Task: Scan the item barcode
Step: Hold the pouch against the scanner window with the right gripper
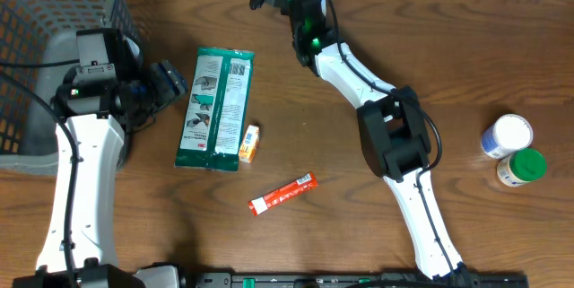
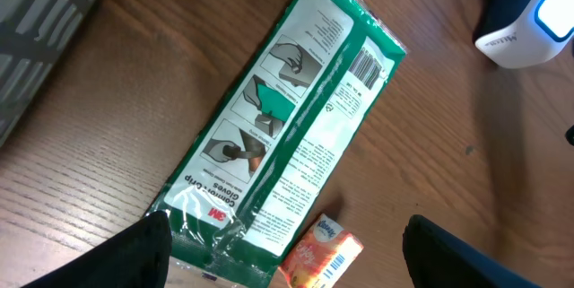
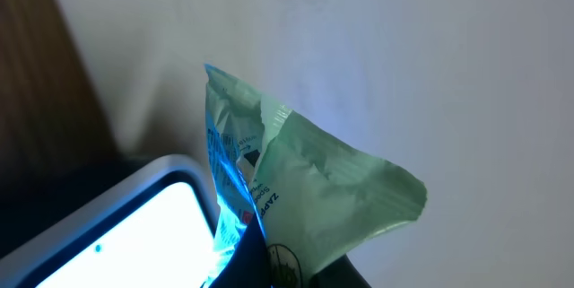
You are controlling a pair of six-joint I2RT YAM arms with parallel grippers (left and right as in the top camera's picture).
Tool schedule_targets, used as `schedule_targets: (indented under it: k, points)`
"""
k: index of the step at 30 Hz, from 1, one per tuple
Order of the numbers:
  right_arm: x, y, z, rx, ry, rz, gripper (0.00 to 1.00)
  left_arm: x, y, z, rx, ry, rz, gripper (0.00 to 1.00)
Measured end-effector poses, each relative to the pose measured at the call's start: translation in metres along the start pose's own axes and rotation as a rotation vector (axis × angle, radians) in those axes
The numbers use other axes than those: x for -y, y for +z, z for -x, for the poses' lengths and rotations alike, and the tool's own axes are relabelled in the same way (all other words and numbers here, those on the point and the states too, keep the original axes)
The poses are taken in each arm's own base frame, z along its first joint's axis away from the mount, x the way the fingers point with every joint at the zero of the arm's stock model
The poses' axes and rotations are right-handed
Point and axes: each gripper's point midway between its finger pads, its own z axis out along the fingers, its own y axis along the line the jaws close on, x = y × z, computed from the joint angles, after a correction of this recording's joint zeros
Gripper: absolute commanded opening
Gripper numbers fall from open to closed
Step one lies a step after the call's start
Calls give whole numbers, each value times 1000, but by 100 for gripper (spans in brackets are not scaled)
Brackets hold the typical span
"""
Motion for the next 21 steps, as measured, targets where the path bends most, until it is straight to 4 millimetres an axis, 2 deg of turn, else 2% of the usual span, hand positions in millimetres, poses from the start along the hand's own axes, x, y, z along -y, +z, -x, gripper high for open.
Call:
schedule_targets:
  k: [7,12,21]
  points:
    - [-1,-1,3,-1,69,1,1,0,0,0,0,0,0,81]
    - [-14,-4,2,-39,74,39,1,0,0,0,0,0,0,81]
    - [-13,-6,1,-66,202,23,1,0,0,0,0,0,0,81]
